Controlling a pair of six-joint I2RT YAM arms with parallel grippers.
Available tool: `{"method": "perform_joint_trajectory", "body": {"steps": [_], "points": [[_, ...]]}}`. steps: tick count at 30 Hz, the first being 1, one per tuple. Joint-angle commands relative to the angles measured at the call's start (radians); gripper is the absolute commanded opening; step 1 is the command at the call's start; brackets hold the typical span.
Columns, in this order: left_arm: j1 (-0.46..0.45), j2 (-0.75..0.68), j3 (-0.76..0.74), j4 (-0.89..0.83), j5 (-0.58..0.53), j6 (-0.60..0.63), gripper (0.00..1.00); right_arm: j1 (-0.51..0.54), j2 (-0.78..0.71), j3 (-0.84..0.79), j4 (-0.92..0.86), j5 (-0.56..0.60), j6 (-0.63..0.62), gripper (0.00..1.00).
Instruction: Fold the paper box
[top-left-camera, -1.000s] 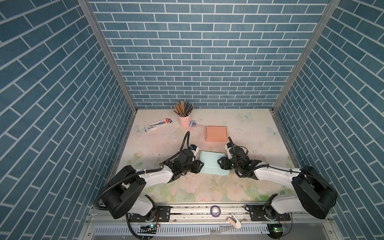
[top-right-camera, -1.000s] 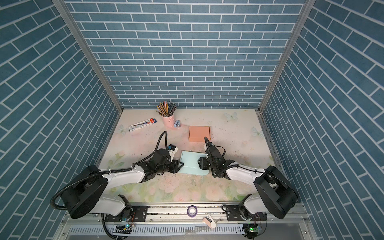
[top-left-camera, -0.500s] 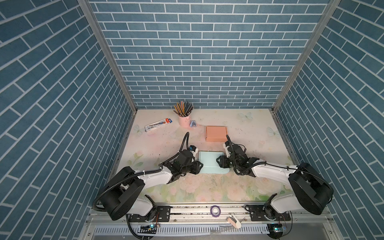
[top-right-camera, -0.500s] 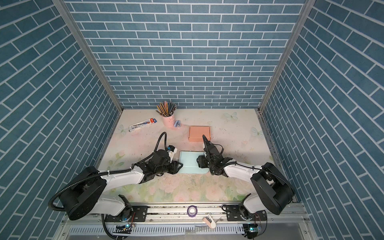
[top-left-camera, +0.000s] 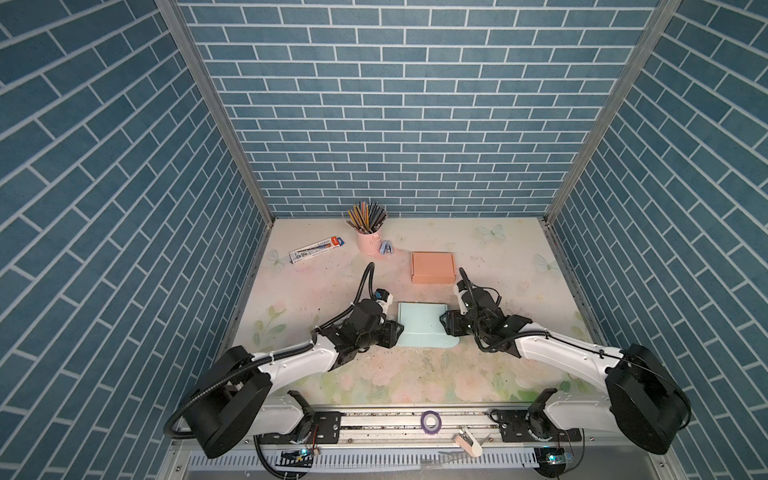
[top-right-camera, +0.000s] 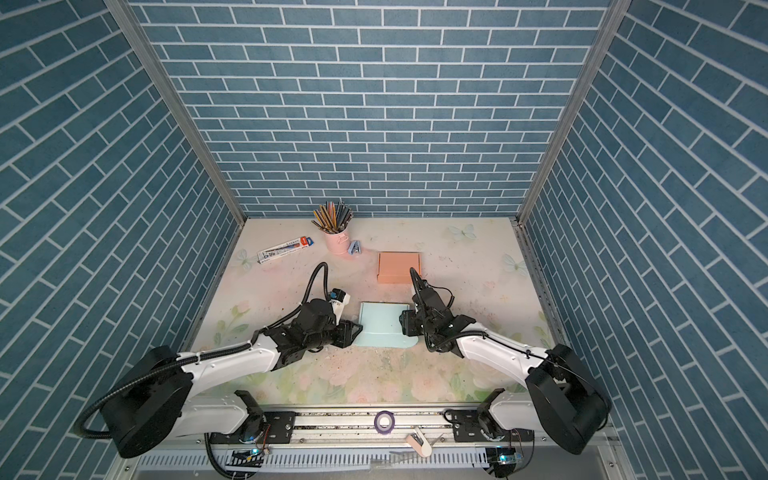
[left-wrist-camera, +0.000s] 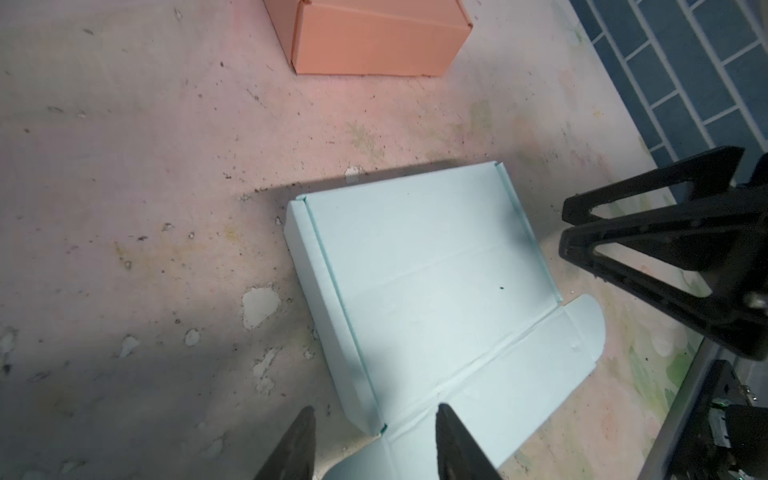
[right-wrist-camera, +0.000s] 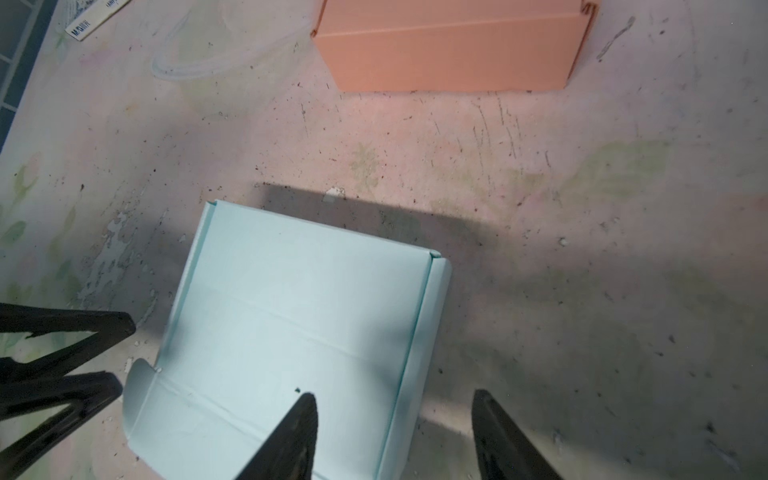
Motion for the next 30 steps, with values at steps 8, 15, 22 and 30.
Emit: {"method": "perform_joint_trajectory", "body": {"steps": [8, 15, 22, 30], "points": [[-0.100, -0.124, 0.009, -0.182, -0.102, 0.005, 0.51, 0.099, -0.142, 0.043, -0.200, 0.116, -0.010, 0.61], [-0.160, -0.192, -0.003, -0.233, -0.153, -0.018, 0.52, 0.177, -0.182, 0.037, -0.256, 0.160, 0.025, 0.61], [-0.164, -0.160, -0.009, -0.197, -0.144, -0.027, 0.53, 0.208, -0.166, 0.017, -0.256, 0.161, 0.051, 0.61], [-0.164, -0.105, -0.007, -0.149, -0.132, -0.034, 0.56, 0.213, -0.162, -0.014, -0.229, 0.140, 0.076, 0.61]]}}
